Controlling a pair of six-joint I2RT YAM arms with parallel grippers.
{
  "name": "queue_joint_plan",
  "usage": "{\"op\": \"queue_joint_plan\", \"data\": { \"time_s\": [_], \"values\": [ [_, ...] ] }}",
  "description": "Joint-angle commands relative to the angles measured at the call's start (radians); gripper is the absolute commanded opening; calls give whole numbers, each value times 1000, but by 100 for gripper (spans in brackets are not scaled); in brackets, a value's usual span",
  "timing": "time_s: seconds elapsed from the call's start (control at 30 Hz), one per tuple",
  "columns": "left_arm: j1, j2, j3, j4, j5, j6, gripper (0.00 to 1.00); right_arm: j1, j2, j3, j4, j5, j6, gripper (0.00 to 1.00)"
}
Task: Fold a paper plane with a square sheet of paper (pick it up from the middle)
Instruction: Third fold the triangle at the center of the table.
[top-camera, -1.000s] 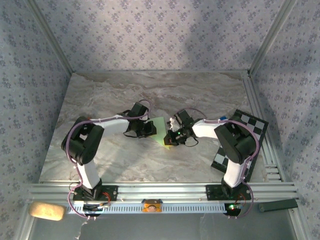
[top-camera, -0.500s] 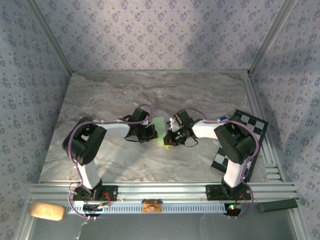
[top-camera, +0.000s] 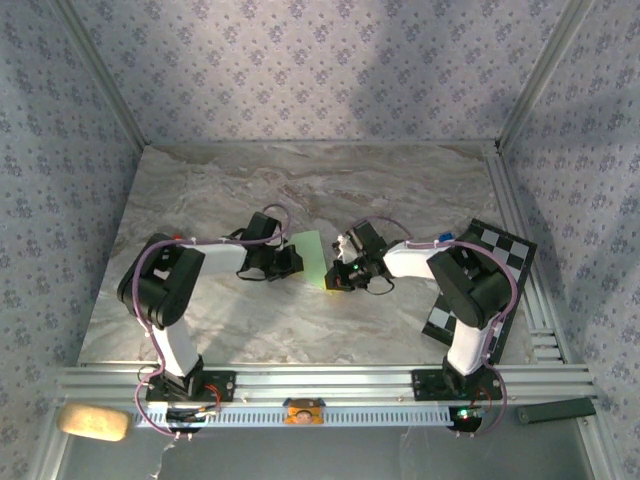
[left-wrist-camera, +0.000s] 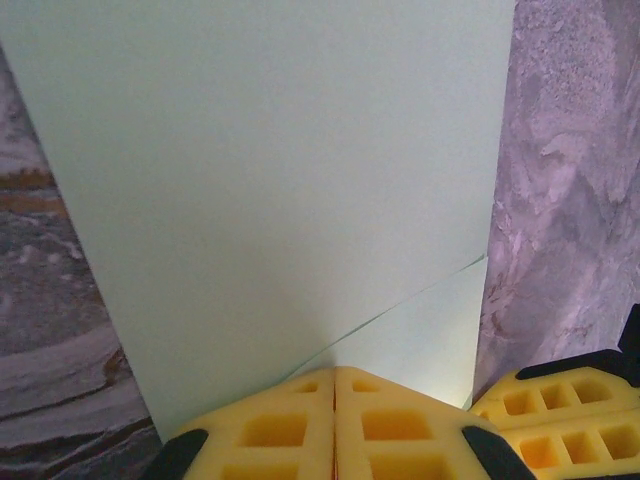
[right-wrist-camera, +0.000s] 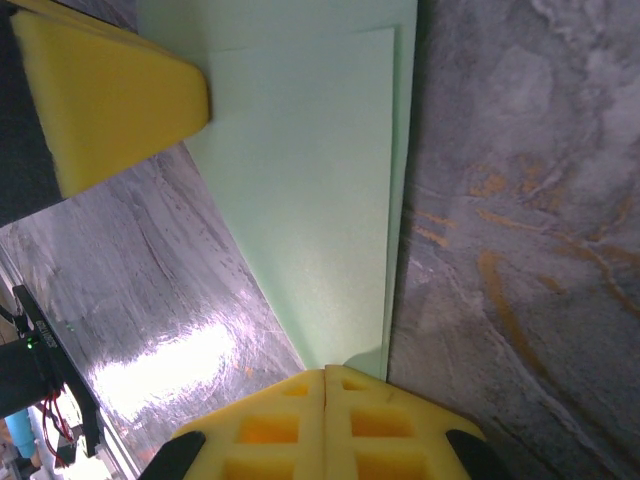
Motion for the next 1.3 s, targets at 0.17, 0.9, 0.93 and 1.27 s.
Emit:
{"op": "queue_joint_plan", "data": {
  "time_s": [0.17,0.9,0.93,1.27],
  "values": [
    [56,-32,-44,-25,-100,33,8,9,16,-30,-108,40,8,0],
    [53,-94,-16,-61,-108,41,13,55,-84,-43,-134,14,17,0],
    [47,-98,-15,-57,-107,36,13,58,-103,-44,-127,16,14,0],
    [-22,-159,6,-70,-159,-21,27,-17,-172,7,-160,141,-46,28]
  ]
}}
